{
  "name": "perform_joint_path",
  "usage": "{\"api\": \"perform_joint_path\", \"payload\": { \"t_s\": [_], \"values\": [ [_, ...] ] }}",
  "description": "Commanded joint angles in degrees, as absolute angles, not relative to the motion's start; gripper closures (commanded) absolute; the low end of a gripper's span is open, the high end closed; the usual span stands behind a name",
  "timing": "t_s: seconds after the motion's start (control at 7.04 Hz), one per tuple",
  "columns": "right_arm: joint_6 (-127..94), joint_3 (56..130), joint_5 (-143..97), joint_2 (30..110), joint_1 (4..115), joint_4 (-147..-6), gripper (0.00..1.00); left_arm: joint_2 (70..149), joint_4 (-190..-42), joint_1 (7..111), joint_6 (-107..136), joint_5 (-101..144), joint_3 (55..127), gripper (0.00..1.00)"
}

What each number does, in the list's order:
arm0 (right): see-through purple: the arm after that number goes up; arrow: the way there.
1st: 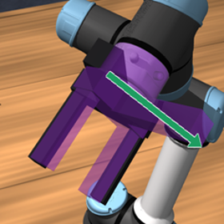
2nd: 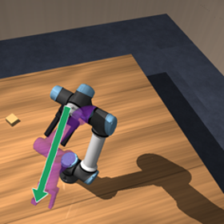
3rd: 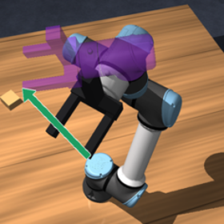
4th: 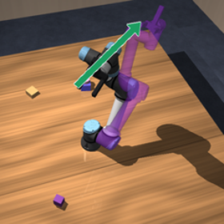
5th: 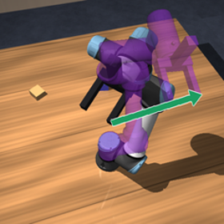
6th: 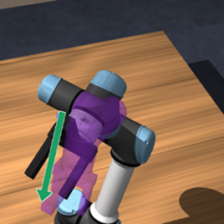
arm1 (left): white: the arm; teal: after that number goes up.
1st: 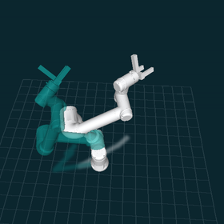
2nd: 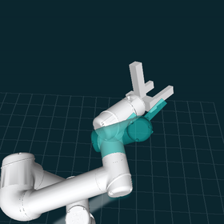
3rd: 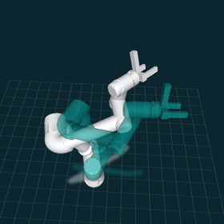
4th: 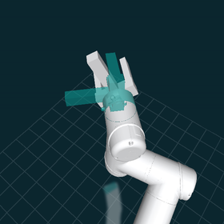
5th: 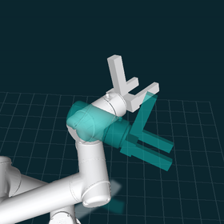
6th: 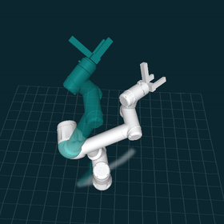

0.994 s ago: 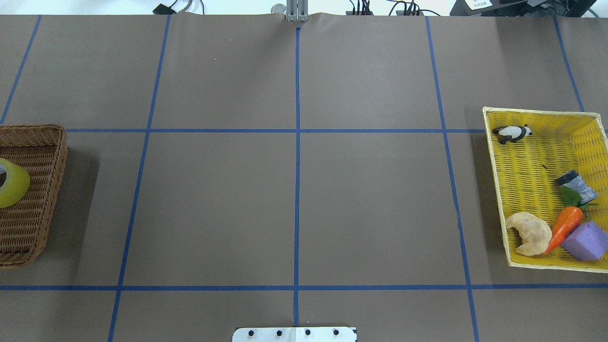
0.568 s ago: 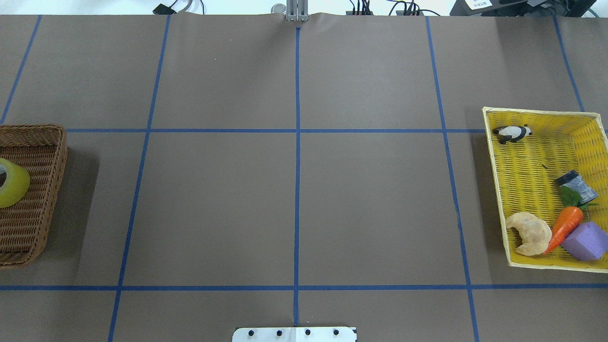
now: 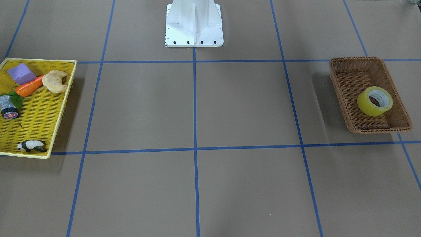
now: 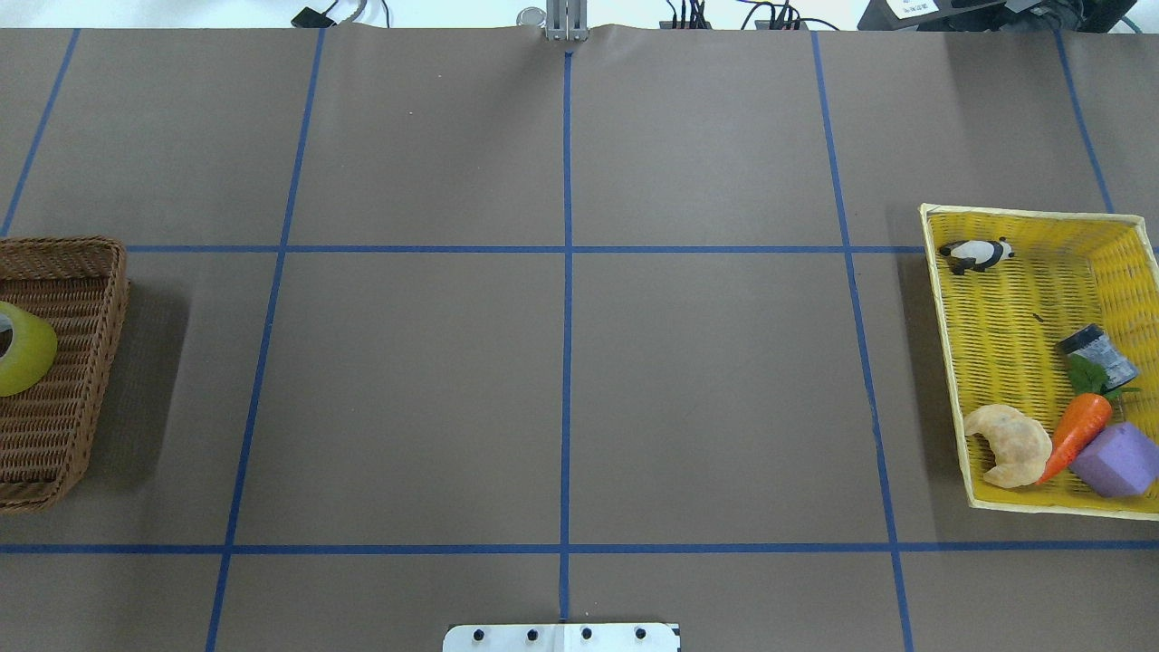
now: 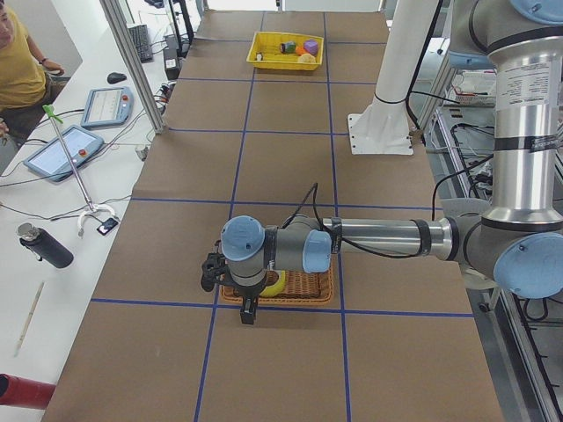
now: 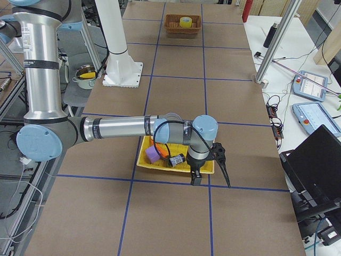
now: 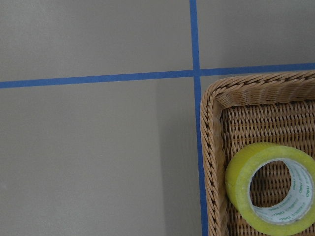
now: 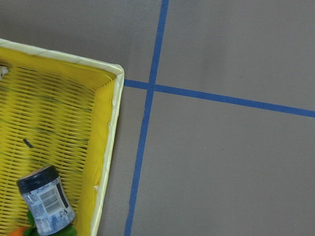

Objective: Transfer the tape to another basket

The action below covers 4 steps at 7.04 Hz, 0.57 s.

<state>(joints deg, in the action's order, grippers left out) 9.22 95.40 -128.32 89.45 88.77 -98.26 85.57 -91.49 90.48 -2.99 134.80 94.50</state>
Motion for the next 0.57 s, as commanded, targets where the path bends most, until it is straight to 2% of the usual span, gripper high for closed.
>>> {"api": "perform_joint_path", "payload": {
  "t_s": [0.0,0.43],
  "values": [
    [9.14,95.36,-128.32,89.47,88.77,-98.26,0.00,85.52,-91.58,90.44,-3.16,134.56,94.92,0.01],
    [9.14,95.27,-128.32,89.47,88.77,-98.26,0.00,84.99,-91.58,90.44,-3.52,134.39,95.36,0.01]
  ]
}}
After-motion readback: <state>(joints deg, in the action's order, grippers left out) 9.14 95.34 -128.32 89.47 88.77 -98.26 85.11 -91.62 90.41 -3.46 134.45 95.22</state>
